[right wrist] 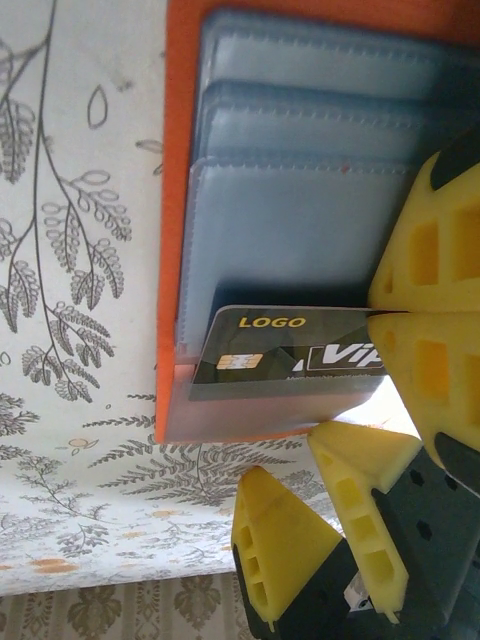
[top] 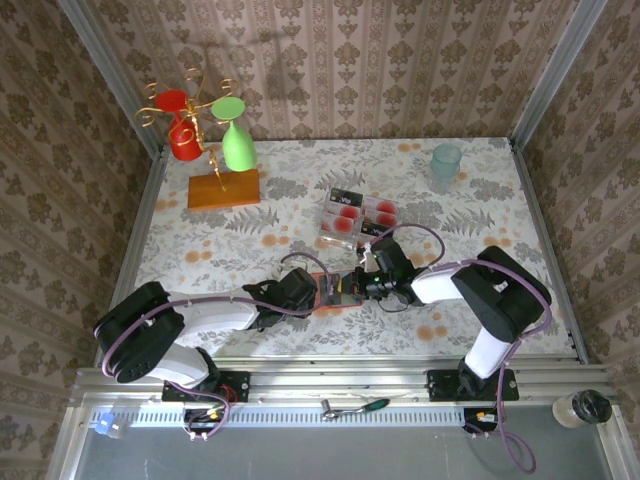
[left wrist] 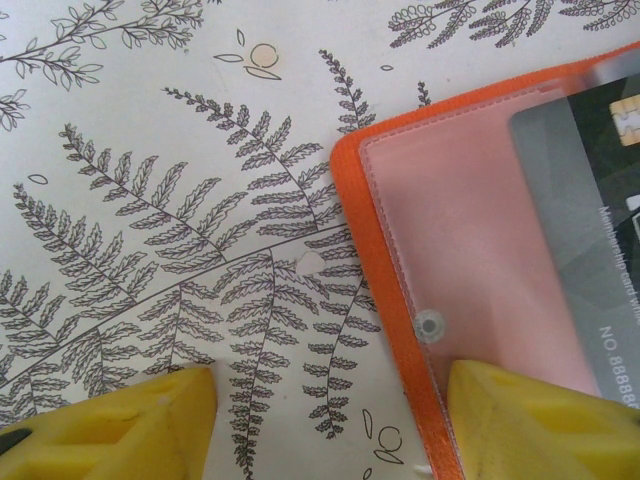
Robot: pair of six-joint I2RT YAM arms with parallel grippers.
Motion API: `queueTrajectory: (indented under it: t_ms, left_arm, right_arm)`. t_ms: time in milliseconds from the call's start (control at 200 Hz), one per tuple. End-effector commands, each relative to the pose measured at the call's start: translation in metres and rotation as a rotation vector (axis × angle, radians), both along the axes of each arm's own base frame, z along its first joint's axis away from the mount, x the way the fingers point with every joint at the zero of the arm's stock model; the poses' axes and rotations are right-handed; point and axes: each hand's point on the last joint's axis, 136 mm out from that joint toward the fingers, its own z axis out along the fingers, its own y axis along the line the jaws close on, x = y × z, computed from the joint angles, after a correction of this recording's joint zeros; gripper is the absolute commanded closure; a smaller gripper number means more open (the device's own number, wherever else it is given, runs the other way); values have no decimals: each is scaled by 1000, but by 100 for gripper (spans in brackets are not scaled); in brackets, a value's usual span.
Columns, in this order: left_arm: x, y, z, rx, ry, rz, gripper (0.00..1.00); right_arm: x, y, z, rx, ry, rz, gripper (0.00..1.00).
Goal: Put the credit cards into the card holder
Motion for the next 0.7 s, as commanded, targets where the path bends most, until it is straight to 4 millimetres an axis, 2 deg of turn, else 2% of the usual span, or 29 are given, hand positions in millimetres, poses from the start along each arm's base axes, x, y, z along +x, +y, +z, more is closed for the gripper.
queueTrajectory:
  t_ms: [0,45,115,200,305,375,555,695]
  left_arm:
    - [-2,12,-10,45,13,21,36]
    - [-1,12,-10,43,12,22,36]
    - [-1,12,-10,42,11,21,36]
    - [-1,12,-8,39,6,23,36]
    - [0,12,-6,34,0,25,36]
    - [0,13,-5,34,-3,28,36]
    - [-1,14,-6,30,-4,29,36]
    - [0,13,-6,21,-6,29,36]
  right_arm:
    - [-13,-2,-21,-56,82,44,100]
    - [-14,0,-22,-59,90,56,100]
    - [-15,1,-20,-61,96,79,83]
    - [-13,-3,-6,-79,62,86,66]
    - [-9,-12,12,-154,2,95,61]
    - [-7,-17,21,-191,-25,98,62]
    - [-2,-8,26,-205,-35,136,88]
    - [-1,5,19,-219,-26,157,91]
